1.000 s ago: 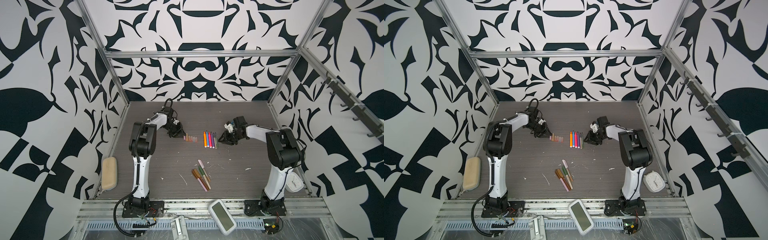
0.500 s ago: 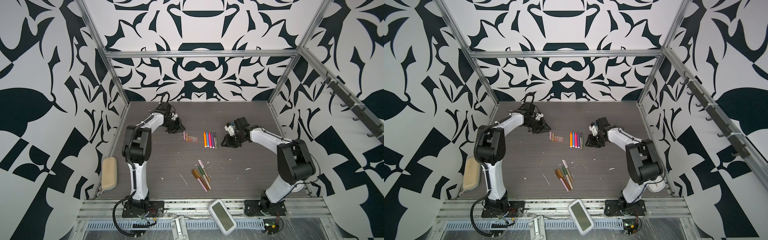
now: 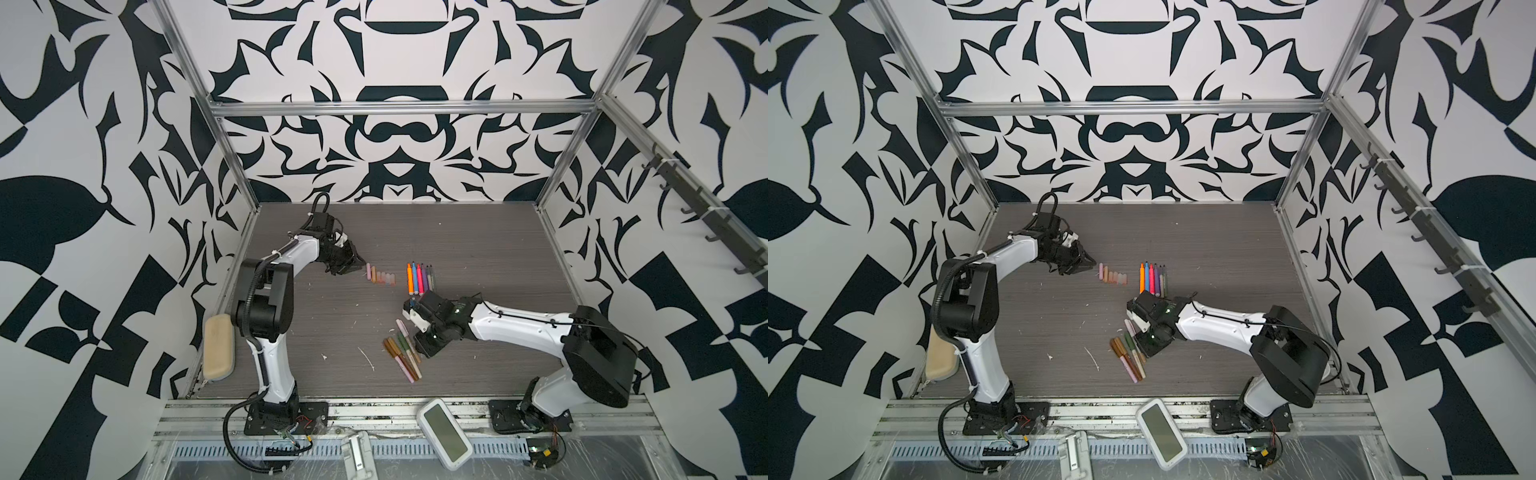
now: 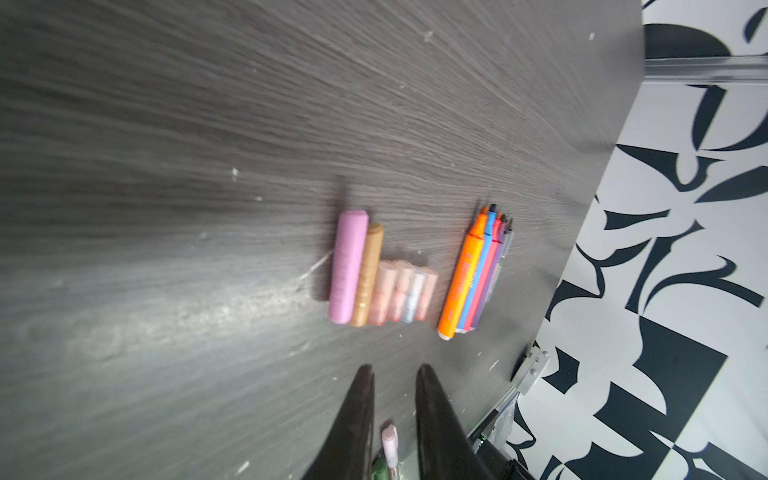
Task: Open the pen caps
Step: 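Move the right gripper to the pink-capped brown pen in the pile, then close the right gripper on the brown pen and lift it toward the left gripper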
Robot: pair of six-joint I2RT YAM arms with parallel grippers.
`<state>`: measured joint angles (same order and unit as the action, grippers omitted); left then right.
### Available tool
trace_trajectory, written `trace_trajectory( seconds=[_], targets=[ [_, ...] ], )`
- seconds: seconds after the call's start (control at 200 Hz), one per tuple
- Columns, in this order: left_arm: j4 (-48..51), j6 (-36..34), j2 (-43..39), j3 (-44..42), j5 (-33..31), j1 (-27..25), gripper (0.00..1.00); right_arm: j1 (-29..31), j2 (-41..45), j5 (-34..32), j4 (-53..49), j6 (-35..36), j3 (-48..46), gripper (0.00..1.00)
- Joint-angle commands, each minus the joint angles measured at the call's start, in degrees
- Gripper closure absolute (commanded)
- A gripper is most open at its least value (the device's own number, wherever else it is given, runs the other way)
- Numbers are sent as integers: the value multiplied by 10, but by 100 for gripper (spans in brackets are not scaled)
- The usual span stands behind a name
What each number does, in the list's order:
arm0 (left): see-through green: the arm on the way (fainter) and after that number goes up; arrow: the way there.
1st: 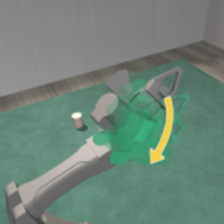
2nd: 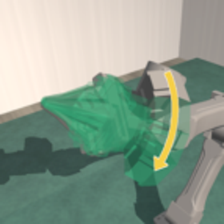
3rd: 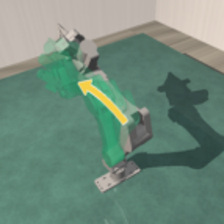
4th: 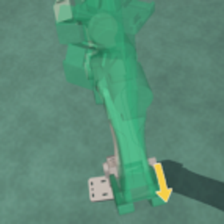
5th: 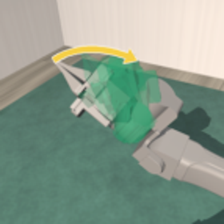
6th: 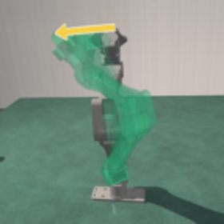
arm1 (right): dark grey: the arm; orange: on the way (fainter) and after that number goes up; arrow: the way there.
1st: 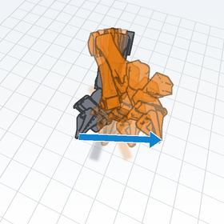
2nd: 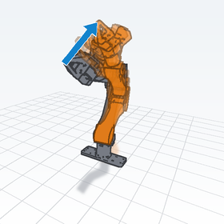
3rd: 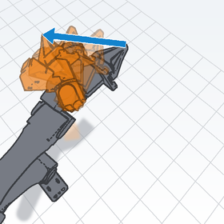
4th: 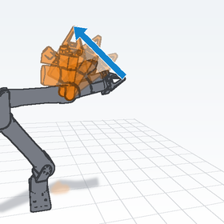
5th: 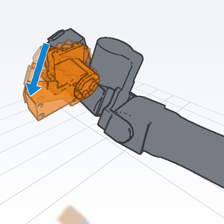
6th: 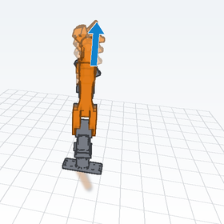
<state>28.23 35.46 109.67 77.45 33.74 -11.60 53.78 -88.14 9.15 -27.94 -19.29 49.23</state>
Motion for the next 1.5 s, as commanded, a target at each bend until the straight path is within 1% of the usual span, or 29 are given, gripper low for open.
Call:
trace_trajectory(
  seconds=[0.0, 0.31, 0.525, 0.725, 0.765, 0.855, 0.95, 0.99, 1.08, 1.19, 1.28, 1.36, 1.495],
  targets=[
    [-8, 9, -27, -23, 10, 1, 78, 22, 1, -34, 19, -34, -4, 72],
    [-16, 8, -70, -77, 4, 1, 79, 38, -29, -49, 8, -49, 9, 73],
    [-15, 8, -85, -80, 0, 1, 79, 40, -62, -90, -29, -60, 39, 76],
    [-15, 20, -91, -75, 11, 0, 79, 40, -98, -105, -54, -62, 73, 79],
    [-17, 24, -94, -76, 14, -1, 79, 40, -105, -103, -57, -63, 80, 81],
    [-23, 37, -103, -76, 18, -3, 79, 39, -103, -100, -46, -67, 81, 93],
    [-28, 57, -104, -71, 37, -12, 78, 32, -93, -101, -52, -58, 88, 100],
    [-26, 64, -101, -67, 46, -18, 78, 25, -88, -98, -59, -52, 94, 100],
    [-26, 76, -98, -59, 53, -39, 76, -1, -73, -74, -70, -30, 114, 100],
    [-20, 77, -93, -41, 52, -73, 73, -52, -57, 2, -74, -8, 141, 100],
    [-12, 82, -82, -21, 47, -98, 73, -91, -54, 52, -86, 1, 176, 100],
    [-12, 90, -70, -5, 47, -119, 73, -116, -60, 75, -105, 4, 214, 100],
    [-11, 96, -51, 20, 43, -144, 73, -145, -66, 92, -122, 1, 257, 100]
  ],
)
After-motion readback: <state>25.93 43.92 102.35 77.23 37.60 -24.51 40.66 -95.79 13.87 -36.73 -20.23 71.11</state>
